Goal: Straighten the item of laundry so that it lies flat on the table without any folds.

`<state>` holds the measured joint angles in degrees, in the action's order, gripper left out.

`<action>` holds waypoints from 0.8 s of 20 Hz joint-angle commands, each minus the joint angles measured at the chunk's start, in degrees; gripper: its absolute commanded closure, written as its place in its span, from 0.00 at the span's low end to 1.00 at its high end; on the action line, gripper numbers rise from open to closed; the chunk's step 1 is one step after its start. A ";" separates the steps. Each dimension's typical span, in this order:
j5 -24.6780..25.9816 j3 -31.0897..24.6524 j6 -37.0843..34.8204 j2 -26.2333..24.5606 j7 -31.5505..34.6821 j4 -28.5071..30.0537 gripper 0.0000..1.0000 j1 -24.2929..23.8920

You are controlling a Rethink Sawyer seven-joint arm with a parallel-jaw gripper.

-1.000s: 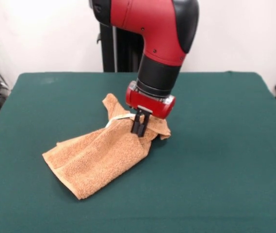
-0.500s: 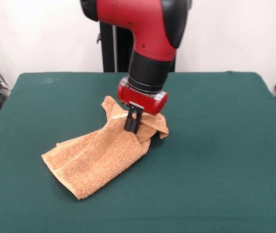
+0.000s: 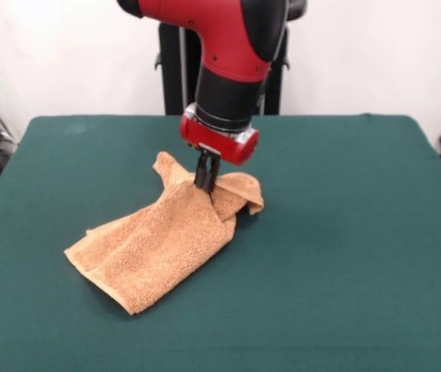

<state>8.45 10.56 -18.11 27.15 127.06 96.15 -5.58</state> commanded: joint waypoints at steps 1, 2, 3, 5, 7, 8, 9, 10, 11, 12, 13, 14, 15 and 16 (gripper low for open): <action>-2.07 -6.28 -1.70 -2.70 6.71 5.41 1.00 2.15; -2.17 -6.48 -1.31 -2.63 6.83 5.64 1.00 2.07; -2.18 -7.19 -2.61 -2.61 5.84 5.55 0.00 1.61; -2.46 -8.58 -3.36 -2.37 4.98 6.03 0.00 0.51; -2.92 -8.72 -1.48 -2.21 6.30 6.59 0.00 0.93; -3.35 -6.91 -1.75 -2.45 8.10 6.13 0.00 2.90; -3.47 -4.37 -1.63 -2.99 10.05 5.20 0.00 5.39; -3.84 -2.26 -1.77 -3.85 11.87 4.36 0.00 7.43; -4.00 0.06 -0.63 -4.98 13.67 3.43 0.00 9.57; -4.44 2.38 0.21 -6.55 15.44 2.19 0.00 11.65; -5.05 3.48 0.44 -7.80 16.34 1.38 0.00 12.78; -5.84 3.68 0.03 -8.87 16.58 0.65 0.00 13.06; -6.72 4.18 -0.33 -9.86 17.06 -0.04 0.00 13.80; -7.82 4.85 -0.67 -10.80 17.76 -0.58 0.00 14.74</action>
<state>6.60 15.06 -18.11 24.94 127.06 97.11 2.35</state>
